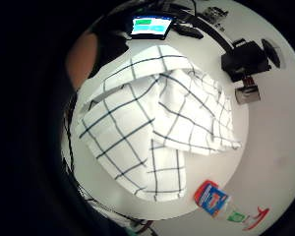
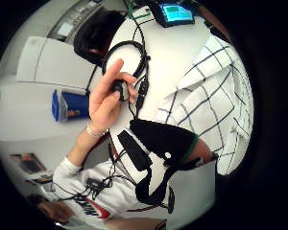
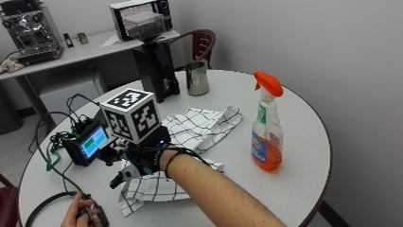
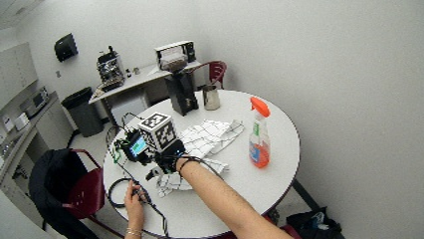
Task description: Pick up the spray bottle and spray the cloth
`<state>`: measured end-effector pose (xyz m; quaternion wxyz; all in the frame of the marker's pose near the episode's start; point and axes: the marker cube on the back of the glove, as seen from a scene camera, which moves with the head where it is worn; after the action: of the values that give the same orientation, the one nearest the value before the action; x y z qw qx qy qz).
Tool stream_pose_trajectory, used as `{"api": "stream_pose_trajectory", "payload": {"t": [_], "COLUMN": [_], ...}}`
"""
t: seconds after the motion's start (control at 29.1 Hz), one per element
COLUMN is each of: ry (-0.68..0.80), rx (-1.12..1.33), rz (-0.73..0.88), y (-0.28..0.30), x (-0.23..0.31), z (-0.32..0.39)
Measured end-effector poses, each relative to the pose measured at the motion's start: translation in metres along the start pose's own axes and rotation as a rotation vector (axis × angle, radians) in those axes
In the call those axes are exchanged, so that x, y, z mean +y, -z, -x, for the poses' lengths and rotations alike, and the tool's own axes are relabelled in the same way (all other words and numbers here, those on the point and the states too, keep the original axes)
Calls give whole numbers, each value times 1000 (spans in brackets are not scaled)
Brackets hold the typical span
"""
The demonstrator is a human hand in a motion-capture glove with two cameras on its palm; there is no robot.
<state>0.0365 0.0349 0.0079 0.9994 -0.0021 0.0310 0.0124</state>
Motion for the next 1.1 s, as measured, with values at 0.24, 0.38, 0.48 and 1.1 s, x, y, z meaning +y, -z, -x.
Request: {"api": "stream_pose_trajectory", "payload": {"t": [0.24,0.38,0.48,1.1], "ry": [11,16,22,-25], "rx": [44,46,26,-639], "rz": [-36,-83,-130,-665], "y": [7,8,8,8], "x": [55,102,139,314], "z": [0,4,5,-65]}}
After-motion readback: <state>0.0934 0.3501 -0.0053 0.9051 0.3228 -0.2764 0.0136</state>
